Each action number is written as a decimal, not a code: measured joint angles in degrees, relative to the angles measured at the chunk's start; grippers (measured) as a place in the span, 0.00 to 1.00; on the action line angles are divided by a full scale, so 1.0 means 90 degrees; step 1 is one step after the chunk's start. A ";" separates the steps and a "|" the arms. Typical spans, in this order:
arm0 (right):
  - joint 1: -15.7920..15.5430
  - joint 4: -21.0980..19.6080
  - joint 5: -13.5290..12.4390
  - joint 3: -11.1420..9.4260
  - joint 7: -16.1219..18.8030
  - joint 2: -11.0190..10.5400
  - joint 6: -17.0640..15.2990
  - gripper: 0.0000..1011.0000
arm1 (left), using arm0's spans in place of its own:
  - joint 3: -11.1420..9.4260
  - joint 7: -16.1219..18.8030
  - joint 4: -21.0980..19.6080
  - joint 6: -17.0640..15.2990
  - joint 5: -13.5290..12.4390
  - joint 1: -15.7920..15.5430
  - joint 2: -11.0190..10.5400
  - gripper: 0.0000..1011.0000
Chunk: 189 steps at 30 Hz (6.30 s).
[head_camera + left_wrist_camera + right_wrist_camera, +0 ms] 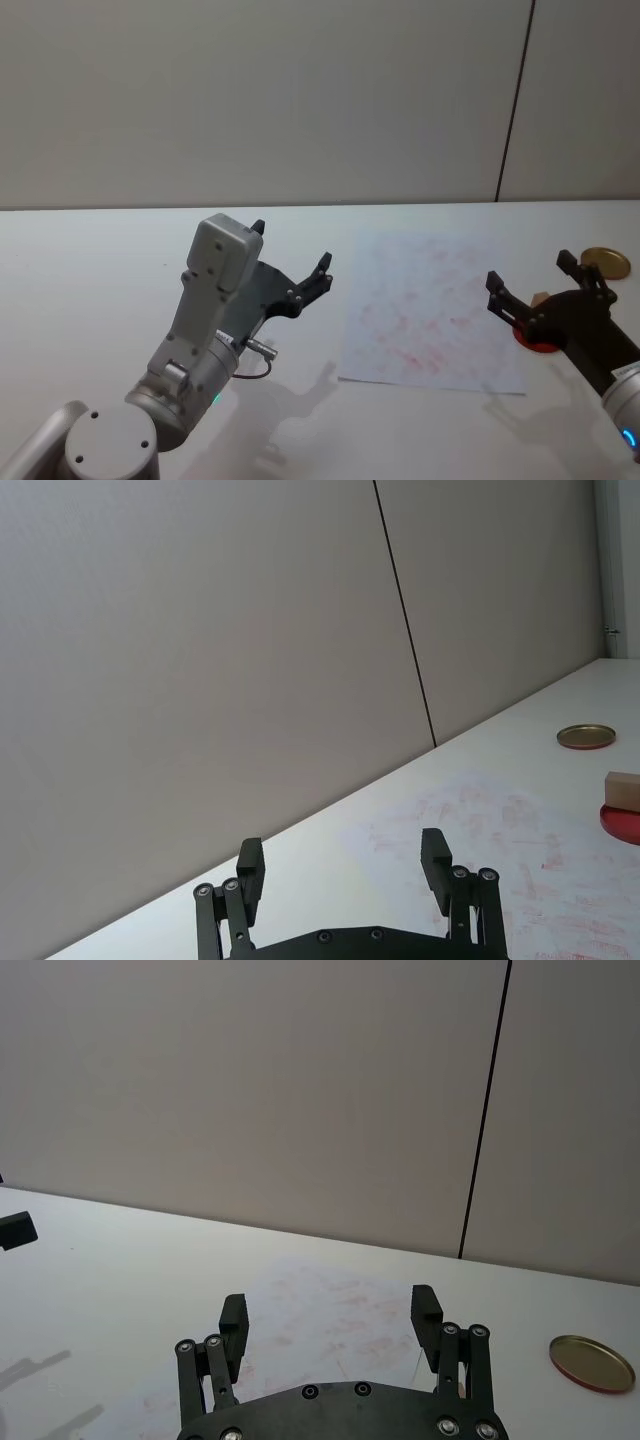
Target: Use the one hand to pick up the stamp and affix it onto the A4 paper.
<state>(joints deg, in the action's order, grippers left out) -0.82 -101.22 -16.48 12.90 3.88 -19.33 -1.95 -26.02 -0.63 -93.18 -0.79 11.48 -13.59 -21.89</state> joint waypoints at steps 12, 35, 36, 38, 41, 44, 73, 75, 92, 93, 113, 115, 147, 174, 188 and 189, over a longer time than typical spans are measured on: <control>0.0157 0.0315 -0.0128 -0.0141 0.0157 -0.0076 -0.0107 0.99 | 0.0000 0.0000 0.0000 0.0000 0.0000 0.0000 0.0000 0.98; 0.0560 0.1243 -0.0108 -0.0321 0.0349 -0.0136 -0.0558 0.99 | 0.0000 0.0000 0.0000 0.0000 0.0000 0.0000 0.0000 0.98; 0.0588 0.1296 -0.0094 -0.0315 0.0346 -0.0120 -0.0572 0.99 | 0.0000 0.0000 0.0000 0.0000 0.0000 0.0000 0.0000 0.98; 0.0617 0.1351 -0.0079 -0.0311 0.0339 -0.0103 -0.0591 0.99 | 0.0000 0.0000 0.0000 0.0000 0.0000 0.0000 0.0000 0.98; 0.0680 0.1474 -0.0057 -0.0300 0.0323 -0.0067 -0.0626 0.99 | 0.0000 0.0000 0.0000 0.0000 0.0000 0.0000 0.0000 0.98; 0.0743 0.1586 -0.0036 -0.0289 0.0307 -0.0032 -0.0667 0.99 | 0.0000 0.0000 0.0000 0.0000 0.0000 0.0000 0.0000 0.98; 0.1364 0.2611 0.0149 -0.0202 0.0273 0.0296 -0.0840 0.78 | 0.0000 0.0000 0.0000 0.0000 0.0000 0.0000 0.0000 0.98; 0.1406 0.2676 0.0157 -0.0199 0.0276 0.0316 -0.0841 0.71 | 0.0000 0.0000 0.0000 0.0000 0.0000 0.0000 0.0000 0.98; 0.1641 0.3060 0.0202 -0.0193 0.0278 0.0422 -0.0807 0.22 | 0.0000 0.0000 0.0000 0.0000 0.0000 0.0000 0.0000 0.98; 0.1648 0.3069 0.0203 -0.0193 0.0280 0.0425 -0.0802 0.22 | 0.0000 0.0000 0.0000 0.0000 0.0000 0.0000 0.0000 0.98; 0.1559 0.2595 0.0304 -0.0130 0.0598 0.0451 -0.0171 0.22 | 0.0000 0.0000 0.0000 0.0000 0.0000 0.0000 0.0000 0.98; 0.1538 0.2504 0.0305 -0.0107 0.0659 0.0461 -0.0154 0.22 | 0.0000 0.0000 0.0000 0.0000 0.0000 0.0000 0.0000 0.98; 0.1191 0.2098 0.0606 0.0315 0.0952 0.0646 -0.0875 0.22 | 0.0000 0.0000 0.0000 0.0000 0.0000 0.0000 0.0000 0.98; 0.1165 0.2287 0.0715 0.0298 0.0991 0.0606 -0.1153 0.22 | 0.0000 0.0000 0.0000 0.0000 0.0000 0.0000 0.0000 0.98; 0.1157 0.2057 0.0447 0.0182 0.0930 0.0559 -0.0994 0.22 | 0.0000 0.0000 0.0000 0.0000 0.0000 0.0000 0.0000 0.98; 0.1157 0.2039 0.0428 0.0171 0.0920 0.0553 -0.0961 0.22 | 0.0000 0.0000 0.0000 0.0000 0.0000 0.0000 0.0000 0.98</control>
<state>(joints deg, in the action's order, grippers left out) 9.59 -82.87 -12.63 14.43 12.16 -14.35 -10.60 -26.03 -0.63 -93.18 -0.79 11.48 -13.59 -21.89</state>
